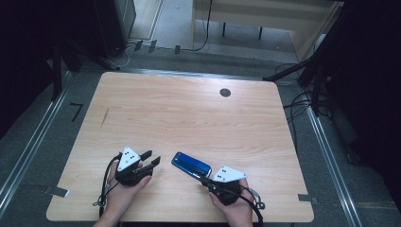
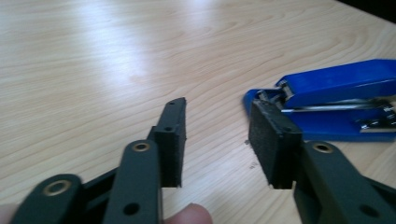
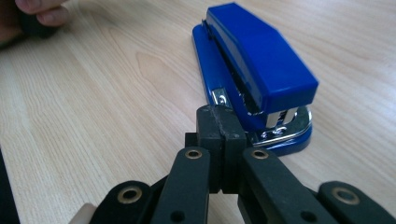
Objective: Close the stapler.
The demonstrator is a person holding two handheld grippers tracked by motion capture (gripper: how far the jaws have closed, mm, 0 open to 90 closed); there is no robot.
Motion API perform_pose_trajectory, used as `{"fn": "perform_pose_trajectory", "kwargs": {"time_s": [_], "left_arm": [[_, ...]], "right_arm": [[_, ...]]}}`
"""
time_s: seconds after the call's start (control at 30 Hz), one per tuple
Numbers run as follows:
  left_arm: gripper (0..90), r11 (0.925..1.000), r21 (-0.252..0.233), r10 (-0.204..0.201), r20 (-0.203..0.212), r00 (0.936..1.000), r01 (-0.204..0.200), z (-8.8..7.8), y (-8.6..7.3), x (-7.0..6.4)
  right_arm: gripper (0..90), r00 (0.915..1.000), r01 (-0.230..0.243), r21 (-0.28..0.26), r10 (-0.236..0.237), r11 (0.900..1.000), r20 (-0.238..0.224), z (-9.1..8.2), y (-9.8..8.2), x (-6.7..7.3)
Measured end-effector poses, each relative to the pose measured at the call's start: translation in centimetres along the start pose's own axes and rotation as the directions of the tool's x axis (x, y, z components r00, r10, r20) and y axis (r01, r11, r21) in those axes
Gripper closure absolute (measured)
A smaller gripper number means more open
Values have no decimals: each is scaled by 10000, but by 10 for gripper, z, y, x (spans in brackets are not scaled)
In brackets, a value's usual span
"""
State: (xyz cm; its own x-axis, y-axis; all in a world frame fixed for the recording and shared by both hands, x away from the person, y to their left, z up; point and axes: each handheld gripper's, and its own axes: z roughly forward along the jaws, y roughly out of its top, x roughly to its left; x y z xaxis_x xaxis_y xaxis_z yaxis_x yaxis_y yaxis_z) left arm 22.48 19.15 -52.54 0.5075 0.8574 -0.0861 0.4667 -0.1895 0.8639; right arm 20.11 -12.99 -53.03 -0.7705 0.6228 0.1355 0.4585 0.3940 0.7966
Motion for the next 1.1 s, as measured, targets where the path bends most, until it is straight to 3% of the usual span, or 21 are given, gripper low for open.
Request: {"fn": "perform_pose_trajectory", "kwargs": {"time_s": [0.23,0.37,0.6,0.83,0.9,1.03,1.1], "left_arm": [[433,9974,-25,-723,-779,9943,723,-10,-5,17],[299,9956,217,-875,-1275,9880,909,-15,-6,26],[232,9928,20,-1180,-1630,9795,1199,-38,-11,47],[186,9785,-280,-2059,-2023,9574,2045,-59,-20,76],[185,9771,-310,-2123,-2092,9545,2106,-62,-21,80],[167,9806,-109,-1935,-2124,9578,1957,-66,-25,83],[160,9787,-200,-2040,-2057,9571,2043,-69,-26,86]], "right_arm": [[900,10000,5,347,-7,9994,61,7,-5,1],[900,10000,7,559,-12,9984,93,10,-6,-1],[900,10000,-2,584,6,9983,-53,12,-7,-4],[900,10000,41,549,-40,9985,-11,13,-6,-4],[900,10000,37,535,-38,9986,13,13,-6,-5],[900,9999,-80,492,76,9988,69,13,-6,-9],[900,9999,-126,483,122,9988,83,13,-5,-12]]}}
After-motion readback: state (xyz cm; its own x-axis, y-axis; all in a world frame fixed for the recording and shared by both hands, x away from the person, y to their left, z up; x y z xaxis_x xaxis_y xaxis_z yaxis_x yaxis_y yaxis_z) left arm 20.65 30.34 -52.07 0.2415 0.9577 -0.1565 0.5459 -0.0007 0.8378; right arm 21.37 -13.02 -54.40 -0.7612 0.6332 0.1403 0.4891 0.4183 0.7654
